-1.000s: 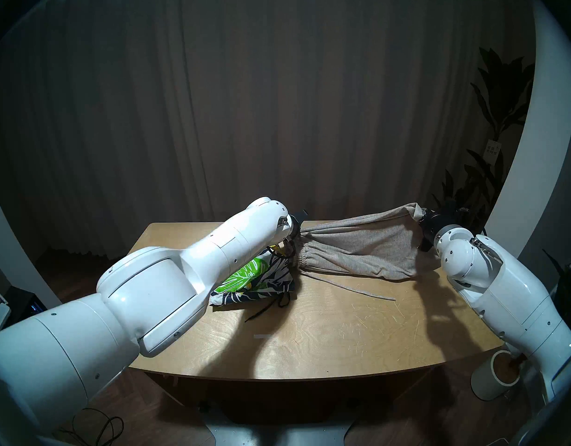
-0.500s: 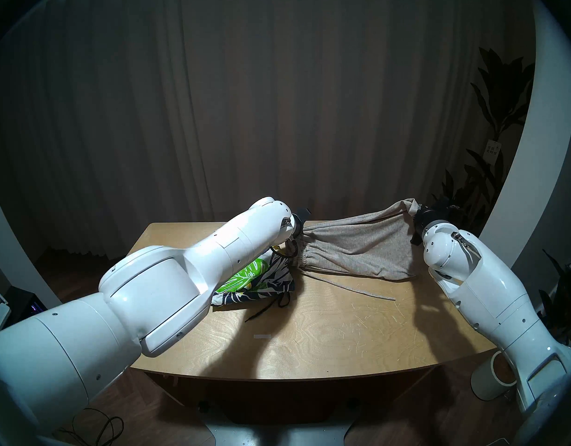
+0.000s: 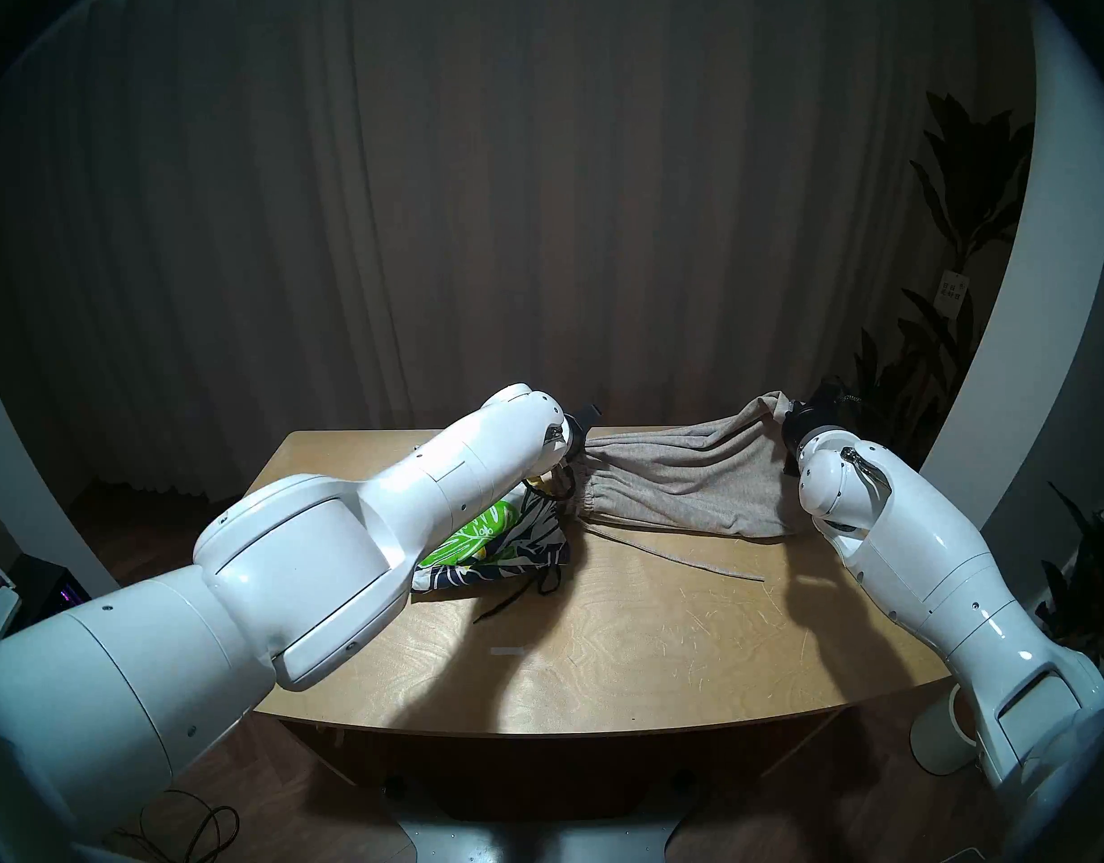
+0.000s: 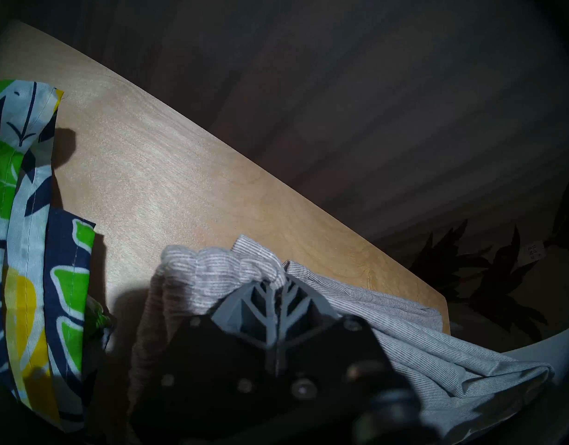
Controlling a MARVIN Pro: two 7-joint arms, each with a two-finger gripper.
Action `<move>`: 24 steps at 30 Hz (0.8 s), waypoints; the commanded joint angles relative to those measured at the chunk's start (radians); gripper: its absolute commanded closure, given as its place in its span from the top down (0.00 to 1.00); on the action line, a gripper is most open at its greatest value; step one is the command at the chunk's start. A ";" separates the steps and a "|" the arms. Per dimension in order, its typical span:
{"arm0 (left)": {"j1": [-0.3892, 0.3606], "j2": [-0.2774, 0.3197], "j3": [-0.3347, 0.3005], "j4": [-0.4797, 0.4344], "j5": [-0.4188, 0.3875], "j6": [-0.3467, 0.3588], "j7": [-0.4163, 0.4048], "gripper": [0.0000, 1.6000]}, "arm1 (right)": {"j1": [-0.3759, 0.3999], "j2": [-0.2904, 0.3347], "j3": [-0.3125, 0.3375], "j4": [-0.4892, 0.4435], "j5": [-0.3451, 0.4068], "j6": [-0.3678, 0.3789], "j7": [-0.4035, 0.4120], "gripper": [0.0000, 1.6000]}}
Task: Fold pants twice and stack them
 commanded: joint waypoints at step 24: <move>-0.086 -0.085 0.001 0.097 0.027 -0.052 -0.024 0.00 | 0.308 -0.201 -0.158 0.351 -0.352 -0.086 -0.080 0.00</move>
